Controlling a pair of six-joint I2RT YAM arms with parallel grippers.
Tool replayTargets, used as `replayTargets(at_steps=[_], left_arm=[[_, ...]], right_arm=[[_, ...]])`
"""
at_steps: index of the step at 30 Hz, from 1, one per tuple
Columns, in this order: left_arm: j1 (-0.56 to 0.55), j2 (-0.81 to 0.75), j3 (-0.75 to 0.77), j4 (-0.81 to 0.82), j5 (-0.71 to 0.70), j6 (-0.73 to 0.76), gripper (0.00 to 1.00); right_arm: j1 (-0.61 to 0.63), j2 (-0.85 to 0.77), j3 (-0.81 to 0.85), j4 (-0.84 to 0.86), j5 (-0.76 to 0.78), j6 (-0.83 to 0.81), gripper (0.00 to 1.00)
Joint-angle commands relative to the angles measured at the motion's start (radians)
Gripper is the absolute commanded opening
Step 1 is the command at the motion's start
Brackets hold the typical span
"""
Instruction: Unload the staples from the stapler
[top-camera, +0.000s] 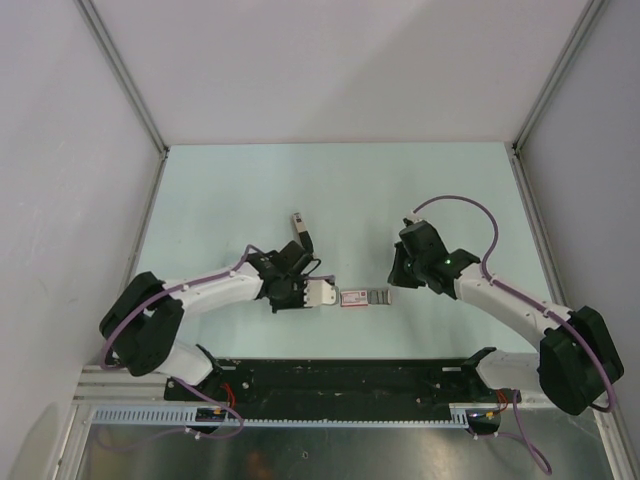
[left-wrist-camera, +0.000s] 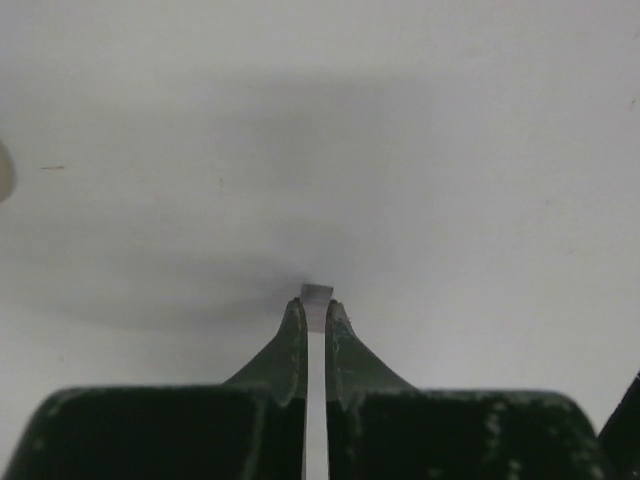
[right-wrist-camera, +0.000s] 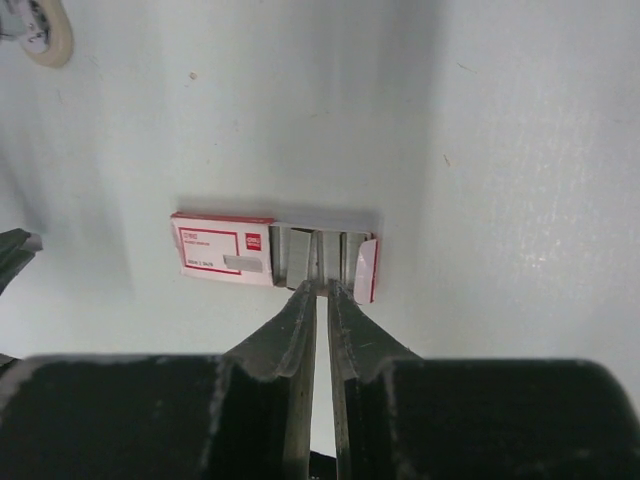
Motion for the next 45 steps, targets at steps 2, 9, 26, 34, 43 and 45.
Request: replayTargets(at_steps=[2, 9, 26, 34, 43, 45], left_arm=[[-0.003, -0.081, 0.132, -0.013, 0.087, -0.088, 0.0], [0.127, -0.156, 0.392, -0.028, 0.376, -0.313, 0.0], [0.446, -0.144, 0.468, 0.866, 1.094, -1.647, 0.0], [0.419, -0.181, 0.395, 0.997, 1.035, -1.799, 0.0], [0.398, -0.207, 0.337, 1.008, 1.024, -1.799, 0.0], [0.398, -0.21, 0.323, 1.009, 1.022, -1.794, 0.0]], right_arm=[[-0.004, -0.063, 0.069, 0.018, -0.029, -0.03, 0.14], [-0.005, -0.152, 0.095, 0.118, -0.151, -0.062, 0.16], [0.047, -0.229, 0.099, 0.805, -0.511, 0.045, 0.47], [0.064, -0.181, 0.109, 0.986, -0.514, 0.125, 0.55], [0.078, -0.12, 0.121, 1.101, -0.52, 0.203, 0.54], [0.084, -0.111, 0.129, 1.115, -0.52, 0.207, 0.53]])
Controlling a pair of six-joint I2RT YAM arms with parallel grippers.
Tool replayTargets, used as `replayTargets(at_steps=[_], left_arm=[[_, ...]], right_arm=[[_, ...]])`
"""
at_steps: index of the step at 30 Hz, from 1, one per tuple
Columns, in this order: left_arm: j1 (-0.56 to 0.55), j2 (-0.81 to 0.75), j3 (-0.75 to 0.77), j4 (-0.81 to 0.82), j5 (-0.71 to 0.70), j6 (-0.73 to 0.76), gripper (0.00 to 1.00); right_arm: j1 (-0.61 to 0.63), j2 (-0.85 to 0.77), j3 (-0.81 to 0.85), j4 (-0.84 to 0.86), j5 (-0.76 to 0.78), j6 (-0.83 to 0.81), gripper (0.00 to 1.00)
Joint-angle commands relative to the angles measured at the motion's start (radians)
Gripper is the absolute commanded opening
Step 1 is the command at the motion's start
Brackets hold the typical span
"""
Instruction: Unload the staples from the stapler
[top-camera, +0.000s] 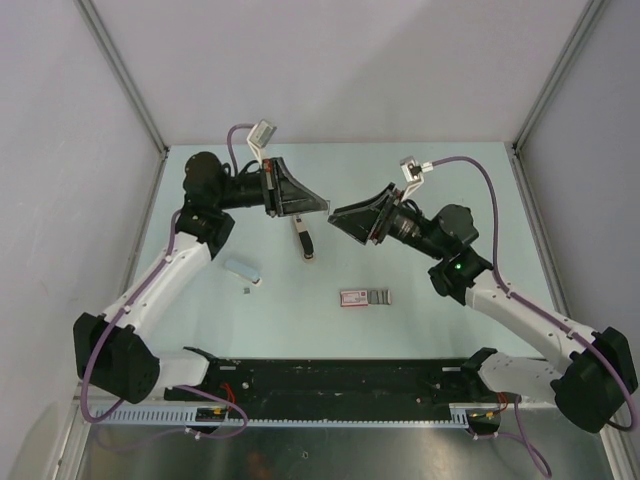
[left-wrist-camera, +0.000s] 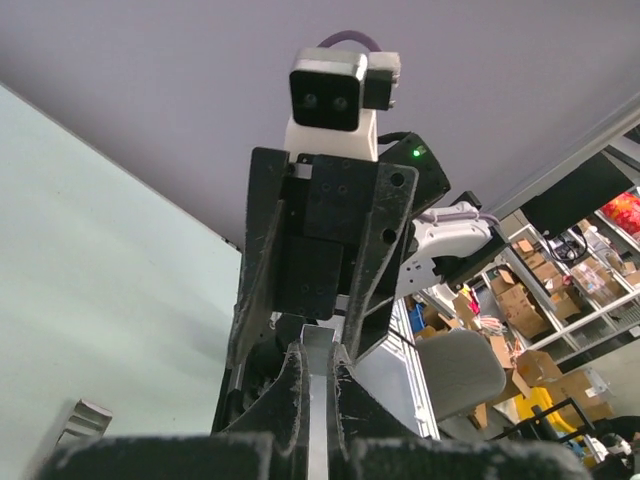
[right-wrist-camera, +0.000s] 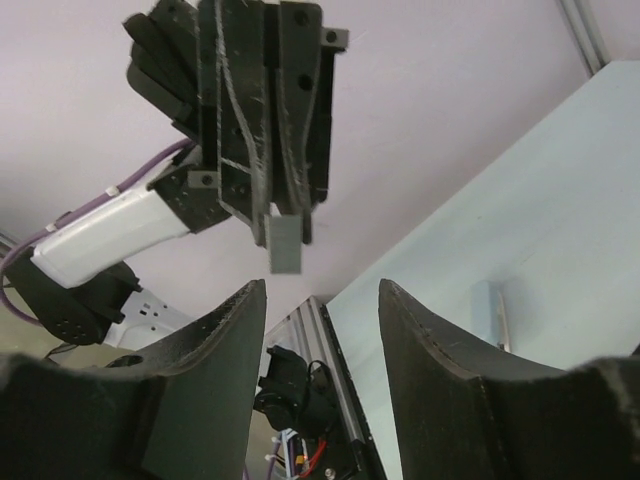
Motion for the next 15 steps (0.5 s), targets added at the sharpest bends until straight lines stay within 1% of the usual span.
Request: replayTargets(at_steps=[1, 7, 15], left_arm=[[-0.006, -0.029, -0.029, 0.038, -0.013, -0.017, 0.0], [-0.006, -0.035, -0.044, 0.037, -0.026, -0.006, 0.0], [-0.006, -0.036, -0.05, 0.038, -0.033, -0.005, 0.0]], right_arm=[[0.016, 0.015, 0.062, 0.108, -0.013, 0.032, 0.53], [0.034, 0.03, 0.077, 0.099, -0.002, 0.024, 0.51], [0.049, 0.041, 0.083, 0.081, 0.008, 0.006, 0.44]])
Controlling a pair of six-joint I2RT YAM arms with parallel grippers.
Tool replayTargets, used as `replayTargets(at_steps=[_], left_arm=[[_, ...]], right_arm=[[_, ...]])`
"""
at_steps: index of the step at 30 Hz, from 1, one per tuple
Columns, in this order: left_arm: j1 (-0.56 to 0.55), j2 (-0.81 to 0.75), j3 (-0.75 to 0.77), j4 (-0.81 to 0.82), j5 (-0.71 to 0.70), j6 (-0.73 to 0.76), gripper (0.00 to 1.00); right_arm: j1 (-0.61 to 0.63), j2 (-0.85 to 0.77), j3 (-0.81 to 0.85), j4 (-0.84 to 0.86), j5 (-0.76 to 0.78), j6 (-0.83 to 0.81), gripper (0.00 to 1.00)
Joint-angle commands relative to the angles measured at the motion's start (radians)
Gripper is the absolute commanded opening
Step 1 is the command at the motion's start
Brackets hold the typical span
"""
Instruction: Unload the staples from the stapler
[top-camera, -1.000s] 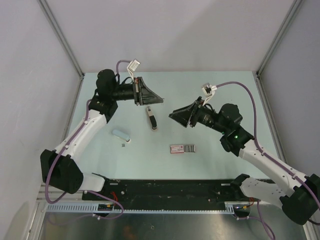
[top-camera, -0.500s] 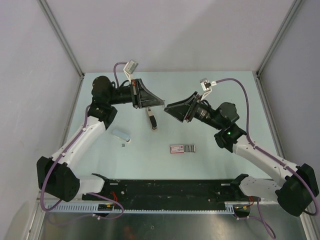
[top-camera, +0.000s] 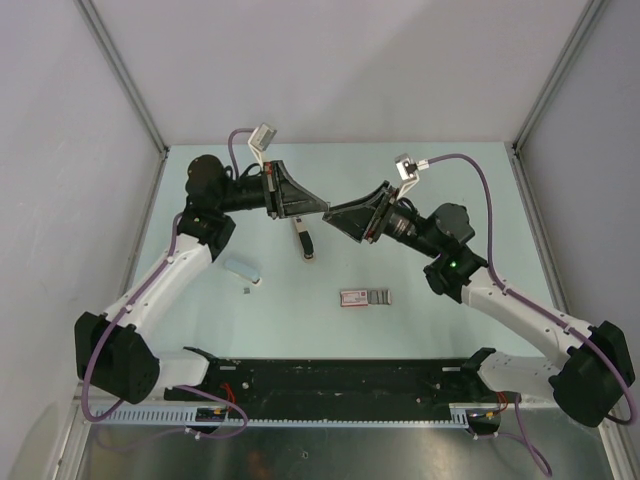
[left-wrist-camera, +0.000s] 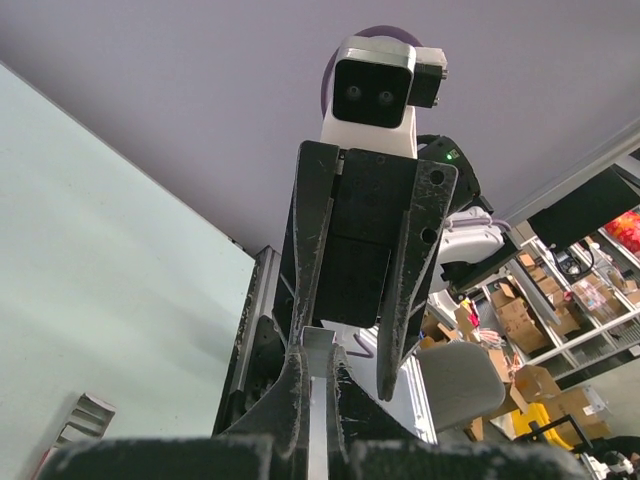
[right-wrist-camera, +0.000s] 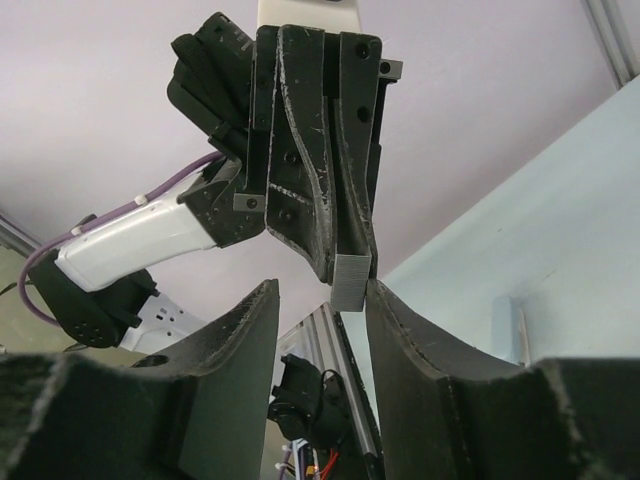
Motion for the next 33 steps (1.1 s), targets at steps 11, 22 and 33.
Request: replayTargets(at_steps=[11, 22, 33], left_arm=[[-0.006, -0.036, -0.006, 0.036, -0.011, 0.005, 0.0], [-0.007, -0.046, -0.028, 0.035, -0.004, 0.013, 0.0], [0.013, -0.057, -0.005, -0.018, -0.015, 0.071, 0.6]], right_arm=[[0.023, -0.001, 0.051, -0.021, 0.026, -0.041, 0.31], [0.023, -0.009, 0.051, -0.032, 0.064, -0.047, 0.15], [0.018, -0.024, 0.059, -0.18, 0.094, -0.085, 0.03]])
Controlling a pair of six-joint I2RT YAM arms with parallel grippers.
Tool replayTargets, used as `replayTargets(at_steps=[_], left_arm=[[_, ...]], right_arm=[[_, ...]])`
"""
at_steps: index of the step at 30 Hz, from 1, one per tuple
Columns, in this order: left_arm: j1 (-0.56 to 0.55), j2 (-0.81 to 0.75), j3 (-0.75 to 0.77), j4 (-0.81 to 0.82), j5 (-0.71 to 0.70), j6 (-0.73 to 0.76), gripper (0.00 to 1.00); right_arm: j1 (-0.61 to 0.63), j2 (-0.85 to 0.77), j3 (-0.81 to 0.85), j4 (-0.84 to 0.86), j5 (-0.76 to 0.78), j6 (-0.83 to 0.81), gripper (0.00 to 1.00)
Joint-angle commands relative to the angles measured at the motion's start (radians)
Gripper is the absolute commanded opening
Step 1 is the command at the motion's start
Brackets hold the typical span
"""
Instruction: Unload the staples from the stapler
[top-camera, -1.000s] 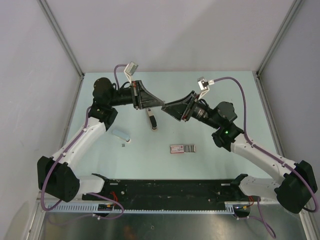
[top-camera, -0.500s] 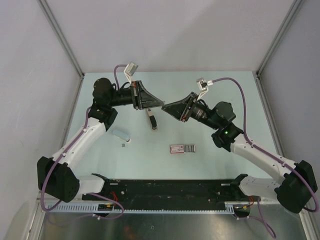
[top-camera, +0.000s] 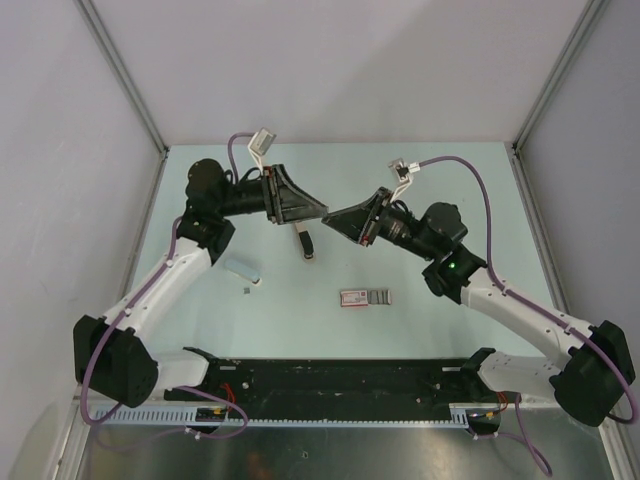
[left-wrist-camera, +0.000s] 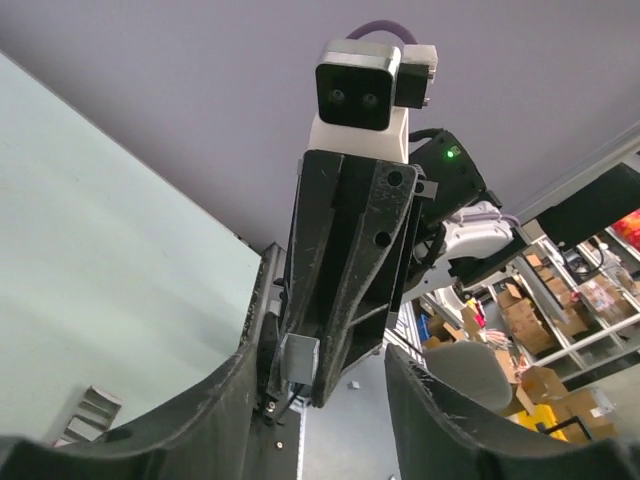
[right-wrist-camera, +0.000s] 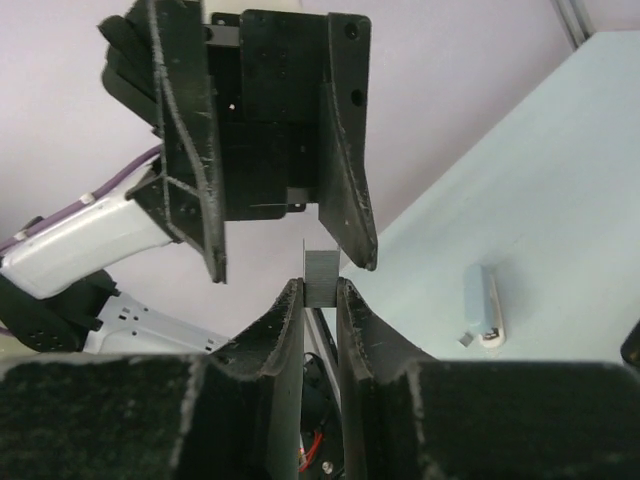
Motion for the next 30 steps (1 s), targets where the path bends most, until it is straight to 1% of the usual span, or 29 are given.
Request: replayTargets(at_steps=[1, 3, 5, 7, 9, 13, 16, 19, 23, 30], left_arm=[[0.023, -0.038, 0.043, -0.056, -0.015, 0.082, 0.64], [0.047, -0.036, 0.087, -0.186, -0.063, 0.196, 0.67], [0.064, -0.033, 0.124, -0.358, -0.128, 0.34, 0.69], [0.075, -0.033, 0.145, -0.499, -0.217, 0.482, 0.7], [0.079, -0.025, 0.154, -0.61, -0.291, 0.609, 0.7], [0.08, -0.004, 0.137, -0.76, -0.437, 0.832, 0.7], [0.077, 0.011, 0.106, -0.832, -0.53, 0.957, 0.7], [0.069, 0.01, 0.062, -0.868, -0.581, 1.042, 0.69], [0.034, -0.006, 0.007, -0.89, -0.639, 1.123, 0.69], [-0.034, -0.014, -0.032, -0.913, -0.677, 1.174, 0.69]], right_arm=[[0.001, -0.028, 0.059, -0.129, 0.043, -0.055, 0.03], [0.0, -0.036, 0.062, -0.238, 0.068, -0.082, 0.02], [-0.001, -0.048, 0.062, -0.375, 0.108, -0.116, 0.02], [0.001, -0.055, 0.063, -0.52, 0.161, -0.144, 0.02], [0.005, -0.058, 0.063, -0.666, 0.246, -0.158, 0.02], [0.031, -0.03, 0.063, -0.929, 0.434, -0.152, 0.03], [0.072, 0.014, 0.059, -1.067, 0.559, -0.113, 0.02], [0.111, 0.059, 0.05, -1.134, 0.631, -0.061, 0.0], [0.137, 0.119, 0.043, -1.166, 0.682, -0.019, 0.0], [0.144, 0.208, 0.038, -1.144, 0.701, -0.013, 0.0]])
